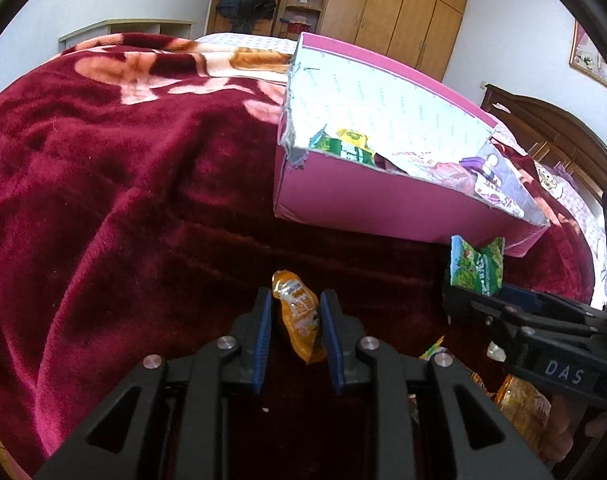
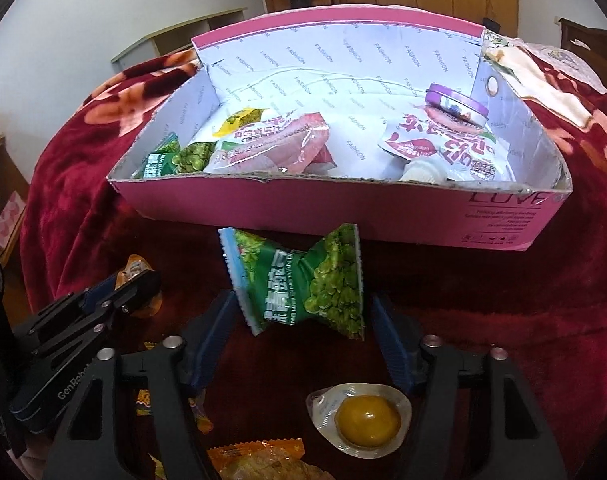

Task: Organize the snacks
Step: 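Grasp the green pea bag with the right tool while the left tool holds the orange cup, then carry the orange cup and green pea bag over the pink box with both tools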

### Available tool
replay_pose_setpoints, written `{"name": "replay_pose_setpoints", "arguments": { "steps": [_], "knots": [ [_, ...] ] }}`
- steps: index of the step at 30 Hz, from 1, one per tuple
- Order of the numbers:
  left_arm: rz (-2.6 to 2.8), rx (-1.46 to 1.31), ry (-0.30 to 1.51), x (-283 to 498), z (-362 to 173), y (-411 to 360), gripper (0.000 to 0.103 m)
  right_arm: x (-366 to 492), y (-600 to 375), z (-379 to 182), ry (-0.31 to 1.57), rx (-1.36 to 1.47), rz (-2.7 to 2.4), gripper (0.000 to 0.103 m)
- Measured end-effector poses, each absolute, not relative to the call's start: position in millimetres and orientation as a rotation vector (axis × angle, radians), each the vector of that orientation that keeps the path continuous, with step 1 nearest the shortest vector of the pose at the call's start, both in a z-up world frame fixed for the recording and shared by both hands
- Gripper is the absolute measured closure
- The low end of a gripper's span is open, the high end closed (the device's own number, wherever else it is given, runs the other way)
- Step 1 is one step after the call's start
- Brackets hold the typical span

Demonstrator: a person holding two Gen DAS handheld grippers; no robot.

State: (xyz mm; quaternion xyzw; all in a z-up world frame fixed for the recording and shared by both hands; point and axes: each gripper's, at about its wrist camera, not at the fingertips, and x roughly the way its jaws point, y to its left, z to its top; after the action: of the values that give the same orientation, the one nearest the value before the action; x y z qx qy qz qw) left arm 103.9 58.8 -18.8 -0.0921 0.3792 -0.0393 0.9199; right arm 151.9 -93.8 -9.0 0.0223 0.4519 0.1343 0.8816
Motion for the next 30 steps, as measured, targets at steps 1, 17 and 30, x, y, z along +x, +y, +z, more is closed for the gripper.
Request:
{"name": "replay_pose_setpoints", "arguments": {
  "steps": [1,17,30],
  "knots": [
    [-0.081,-0.186,0.778,103.6,-18.7,58.4,0.077,150.6,-91.8,-8.6,0.933,0.039,0.279,0.046],
    [-0.094,-0.178,0.754,93.5,-6.7,58.8,0.081,124.3,-105.1,4.0,0.874,0.11,0.344,0.061],
    [-0.108,-0.154,0.717,80.3,17.1,48.1,0.081,101.2,-136.0,20.6,0.811,0.201,0.339,0.061]
  ]
}}
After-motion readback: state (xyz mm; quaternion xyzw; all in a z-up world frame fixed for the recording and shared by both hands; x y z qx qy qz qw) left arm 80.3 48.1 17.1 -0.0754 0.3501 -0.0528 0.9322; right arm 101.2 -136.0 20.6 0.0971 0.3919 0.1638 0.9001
